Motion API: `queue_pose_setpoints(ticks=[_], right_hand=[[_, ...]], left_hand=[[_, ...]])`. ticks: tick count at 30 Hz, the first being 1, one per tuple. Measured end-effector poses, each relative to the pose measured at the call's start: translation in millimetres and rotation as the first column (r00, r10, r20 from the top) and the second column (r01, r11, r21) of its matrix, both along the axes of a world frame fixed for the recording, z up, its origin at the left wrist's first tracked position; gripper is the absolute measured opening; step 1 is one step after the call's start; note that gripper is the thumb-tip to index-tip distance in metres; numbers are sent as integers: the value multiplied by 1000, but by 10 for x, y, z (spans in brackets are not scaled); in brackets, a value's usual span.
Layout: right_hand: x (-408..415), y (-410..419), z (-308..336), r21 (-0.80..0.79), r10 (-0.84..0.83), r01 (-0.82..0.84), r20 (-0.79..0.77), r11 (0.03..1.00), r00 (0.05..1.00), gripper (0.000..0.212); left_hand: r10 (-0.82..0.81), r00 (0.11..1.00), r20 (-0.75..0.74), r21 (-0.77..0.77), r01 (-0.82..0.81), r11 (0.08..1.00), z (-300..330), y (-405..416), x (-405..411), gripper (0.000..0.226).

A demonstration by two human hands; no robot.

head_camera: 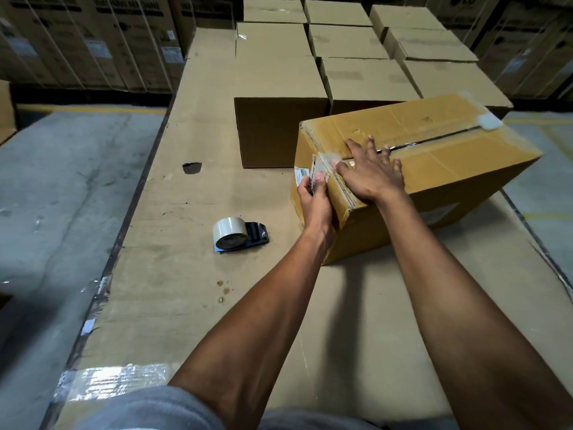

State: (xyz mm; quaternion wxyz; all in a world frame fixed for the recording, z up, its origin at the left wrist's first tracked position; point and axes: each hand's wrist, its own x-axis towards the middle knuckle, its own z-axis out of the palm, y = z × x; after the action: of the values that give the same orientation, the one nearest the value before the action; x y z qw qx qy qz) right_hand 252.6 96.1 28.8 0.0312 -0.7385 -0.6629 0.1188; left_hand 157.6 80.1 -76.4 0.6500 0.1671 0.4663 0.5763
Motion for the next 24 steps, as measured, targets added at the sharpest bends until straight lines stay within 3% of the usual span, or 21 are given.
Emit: queue_pose_setpoints(ticks=[4,8,10,12,15,17,20,24], right_hand=[[17,11,17,-32,24,-25,-21,999,999,78],[12,-26,19,-30,17,-17,-14,999,1000,83],[0,-2,8,-27,21,-22,-26,999,999,74],[-17,31,0,-34,29,-31,-39,999,999,68],[-36,45,15,-28,16,-17,-47,999,999,67],[-72,31,26,-6,-24,24,-45,1000,999,77],[-149,16,41,37,-107,108,-35,993,994,108],[-183,47,26,66,-103,105,-28,992,994,89]], left_hand=[[22,996,88,-12,-21,1000,27,19,0,61],[15,998,69,8,-16,1000,67,-37,47,94],[5,999,53,35,-6,999,75,-3,28,86],[20,999,38,50,-22,999,113,12,-29,63],[49,999,4,0,-49,999,150,33,-112,44],[32,999,7,-43,-31,999,216,36,-123,44],[22,999,29,-91,-19,996,301,112,-113,57],[49,998,-26,-100,-51,994,274,138,-121,45]])
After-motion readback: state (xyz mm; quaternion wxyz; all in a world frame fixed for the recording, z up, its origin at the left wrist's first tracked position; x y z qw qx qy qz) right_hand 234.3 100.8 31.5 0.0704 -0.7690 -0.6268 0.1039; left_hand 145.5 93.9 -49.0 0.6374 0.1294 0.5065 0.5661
